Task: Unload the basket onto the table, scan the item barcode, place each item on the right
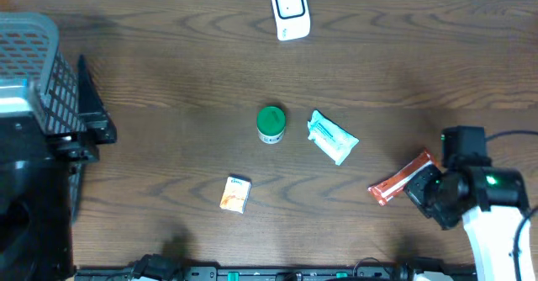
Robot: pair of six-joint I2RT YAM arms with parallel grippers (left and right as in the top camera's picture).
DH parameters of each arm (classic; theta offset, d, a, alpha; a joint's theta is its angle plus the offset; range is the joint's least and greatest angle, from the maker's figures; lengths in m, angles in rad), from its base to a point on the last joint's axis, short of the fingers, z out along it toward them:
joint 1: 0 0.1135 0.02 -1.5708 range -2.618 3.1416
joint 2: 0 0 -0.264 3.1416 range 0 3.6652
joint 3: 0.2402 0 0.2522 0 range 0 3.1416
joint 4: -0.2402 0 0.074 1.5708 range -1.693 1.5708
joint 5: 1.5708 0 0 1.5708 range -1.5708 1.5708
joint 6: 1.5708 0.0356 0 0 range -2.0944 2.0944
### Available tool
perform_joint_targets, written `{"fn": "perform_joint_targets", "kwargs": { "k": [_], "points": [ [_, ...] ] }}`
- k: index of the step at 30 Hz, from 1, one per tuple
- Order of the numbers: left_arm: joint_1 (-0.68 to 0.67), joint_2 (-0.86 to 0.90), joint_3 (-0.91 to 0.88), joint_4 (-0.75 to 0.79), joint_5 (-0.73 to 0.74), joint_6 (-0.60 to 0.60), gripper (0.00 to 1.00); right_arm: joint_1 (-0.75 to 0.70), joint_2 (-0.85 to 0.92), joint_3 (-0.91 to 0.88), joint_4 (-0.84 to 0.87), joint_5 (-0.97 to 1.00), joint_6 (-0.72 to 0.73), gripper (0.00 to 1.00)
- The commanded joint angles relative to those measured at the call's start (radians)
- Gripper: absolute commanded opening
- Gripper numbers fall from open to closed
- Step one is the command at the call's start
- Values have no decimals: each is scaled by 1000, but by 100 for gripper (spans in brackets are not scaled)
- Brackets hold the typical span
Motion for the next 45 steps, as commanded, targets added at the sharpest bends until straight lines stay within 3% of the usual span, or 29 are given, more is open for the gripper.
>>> {"fn": "perform_joint_targets", "kwargs": {
  "k": [1,9,20,24,27,29,32,35,36,39,45],
  "points": [
    [0,-4,-14,12,16,-16,95,-3,57,-73,62,108,260,1],
    [0,-5,-16,14,16,-16,95,-17,225,-254,193,225,505,1],
    [0,-5,-17,10,15,-16,95,-51,428,-283,521,398,405,1],
    [0,-5,-17,6,15,-16,95,-95,557,-283,716,399,266,1],
    [0,-5,-18,3,15,-16,95,-108,646,-282,935,341,14,1],
    [0,-5,-21,3,15,-16,95,-107,693,-281,1086,166,-193,1],
    [0,-5,-23,4,15,-16,95,-106,725,-279,1216,-146,-349,1],
    [0,-5,-24,7,15,-16,95,-100,722,-278,1237,-370,-441,1],
    [0,-5,-24,7,15,-16,95,-96,720,-278,1212,-352,-422,1],
    [0,-5,-25,6,15,-16,95,-99,688,-278,1117,-124,-268,1],
    [0,-5,-25,6,15,-16,95,-138,460,-254,1004,134,-219,1]
  ]
}}
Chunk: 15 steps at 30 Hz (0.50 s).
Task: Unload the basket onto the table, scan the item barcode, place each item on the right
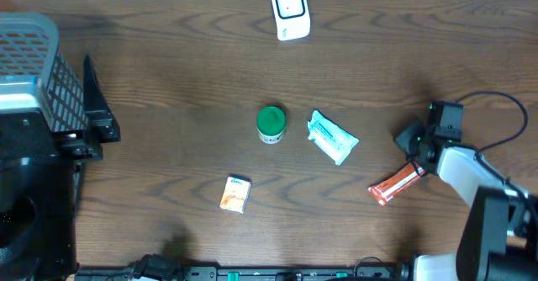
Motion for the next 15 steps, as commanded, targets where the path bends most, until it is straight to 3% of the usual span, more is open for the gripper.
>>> {"fn": "perform_joint_targets", "kwargs": {
  "k": [1,6,10,12,15],
  "points": [
    [0,-5,-13,5,15,-16,95,-35,-108,-35,-59,201,39,1],
    [0,-5,-20,6,15,-16,95,-84,-404,-17,-140,364,37,1],
    [0,-5,-26,8,15,-16,95,-116,-593,-17,-214,368,-1,1],
    [0,-5,-31,10,15,-16,95,-117,-650,-17,-332,369,65,1],
    [0,-5,-41,14,15,-16,95,-117,-671,-21,-575,325,279,1]
  ]
}}
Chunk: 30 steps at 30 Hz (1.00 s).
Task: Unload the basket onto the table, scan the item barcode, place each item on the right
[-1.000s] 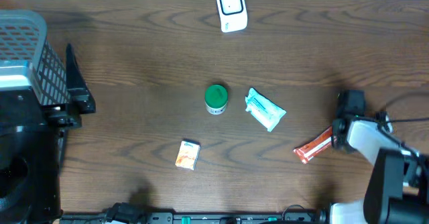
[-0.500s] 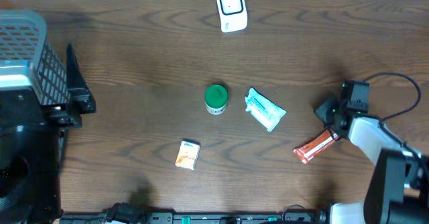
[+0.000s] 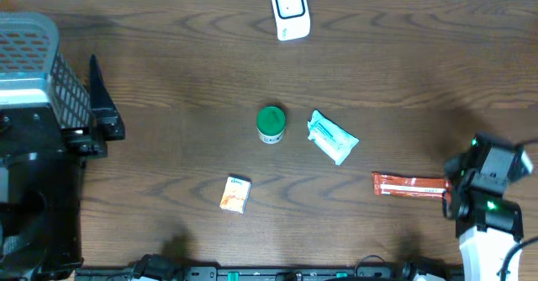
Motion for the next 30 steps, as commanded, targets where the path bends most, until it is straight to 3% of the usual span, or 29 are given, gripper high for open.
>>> {"fn": "perform_joint_targets", "kwargs": {
  "k": [1,6,14,22,26,30],
  "points": [
    [0,-5,-17,13,12,-16,95,-9,5,-14,-149,-35,240,1],
    [0,-5,-45,35,12,-16,95,-8,71,-108,-181,-73,362,1],
    [0,-5,-55,46,12,-16,95,-8,277,-212,110,-68,351,1],
    [0,-5,-55,46,12,-16,95,-8,511,-212,502,-142,79,1],
    [0,-5,-55,46,12,-16,95,-8,604,-211,722,-356,-164,1],
    [0,-5,-55,46,12,-16,95,3,664,-210,812,-578,-256,1]
  ]
}}
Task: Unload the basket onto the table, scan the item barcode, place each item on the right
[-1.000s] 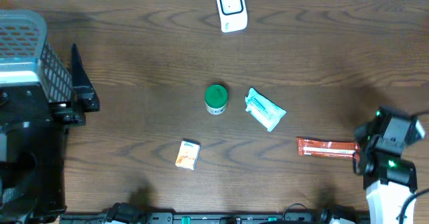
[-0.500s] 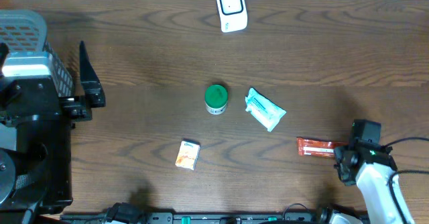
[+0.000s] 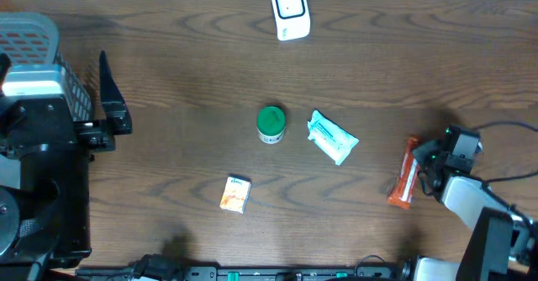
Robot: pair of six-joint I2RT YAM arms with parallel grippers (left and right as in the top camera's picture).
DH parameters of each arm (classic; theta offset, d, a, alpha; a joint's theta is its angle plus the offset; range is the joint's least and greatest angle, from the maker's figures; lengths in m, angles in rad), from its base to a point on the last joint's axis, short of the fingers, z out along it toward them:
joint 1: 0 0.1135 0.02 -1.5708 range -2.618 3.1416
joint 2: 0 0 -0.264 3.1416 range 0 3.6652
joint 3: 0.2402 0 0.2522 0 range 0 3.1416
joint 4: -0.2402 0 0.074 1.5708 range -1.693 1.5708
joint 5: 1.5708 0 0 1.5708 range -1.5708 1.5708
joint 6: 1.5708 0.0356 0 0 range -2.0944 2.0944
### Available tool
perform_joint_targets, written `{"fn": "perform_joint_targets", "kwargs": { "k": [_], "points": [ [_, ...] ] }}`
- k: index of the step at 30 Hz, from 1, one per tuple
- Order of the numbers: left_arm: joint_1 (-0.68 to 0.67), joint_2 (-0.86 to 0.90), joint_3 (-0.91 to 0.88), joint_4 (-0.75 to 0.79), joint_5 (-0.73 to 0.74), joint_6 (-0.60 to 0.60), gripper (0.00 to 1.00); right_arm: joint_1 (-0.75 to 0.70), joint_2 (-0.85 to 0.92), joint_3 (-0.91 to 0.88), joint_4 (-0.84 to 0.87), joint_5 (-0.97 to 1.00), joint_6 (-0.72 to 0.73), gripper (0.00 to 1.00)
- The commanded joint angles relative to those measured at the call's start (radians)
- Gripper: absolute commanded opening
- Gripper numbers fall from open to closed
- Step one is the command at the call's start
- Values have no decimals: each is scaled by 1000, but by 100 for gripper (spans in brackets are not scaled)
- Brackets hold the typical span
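A red-orange snack bar [image 3: 403, 173] stands almost upright in the overhead view, right of centre. My right gripper [image 3: 423, 154] is at the bar's upper end and looks shut on it. The white barcode scanner [image 3: 288, 11] stands at the table's far edge, well away from the bar. My left gripper [image 3: 108, 104] is at the left edge, pointing away from me. Only one long black finger [image 3: 109, 87] shows, so its opening is hidden.
A green-lidded jar [image 3: 271, 124] and a teal-and-white packet [image 3: 333, 137] lie mid-table. A small orange-and-white box [image 3: 235, 193] lies nearer the front. A grey mesh basket [image 3: 34, 33] sits at the far left, partly under the left arm.
The snack bar lay level with my right gripper at its right end. Now it stands nearly upright, further up the table, with the gripper at its top end. The left arm has shifted slightly right.
My right gripper first sat on the slanted bar's right end. Then it stood above the bar and apart from it. Then it was at the right end of the bar, which lay level. Now the bar is upright, the gripper at its top.
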Motion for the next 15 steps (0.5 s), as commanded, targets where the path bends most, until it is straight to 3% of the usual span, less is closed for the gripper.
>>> {"fn": "perform_joint_targets", "kwargs": {
  "k": [1,10,12,15],
  "points": [
    [0,-5,-3,5,12,-16,95,15,68,-24,-16,-269,-164,1],
    [0,-5,-3,4,12,-16,95,174,80,-8,13,-505,-247,4],
    [0,-5,-3,4,12,-16,95,196,74,31,-27,-496,-249,27],
    [0,-5,-3,4,12,-16,95,196,35,123,-158,-489,-288,47]
  ]
}}
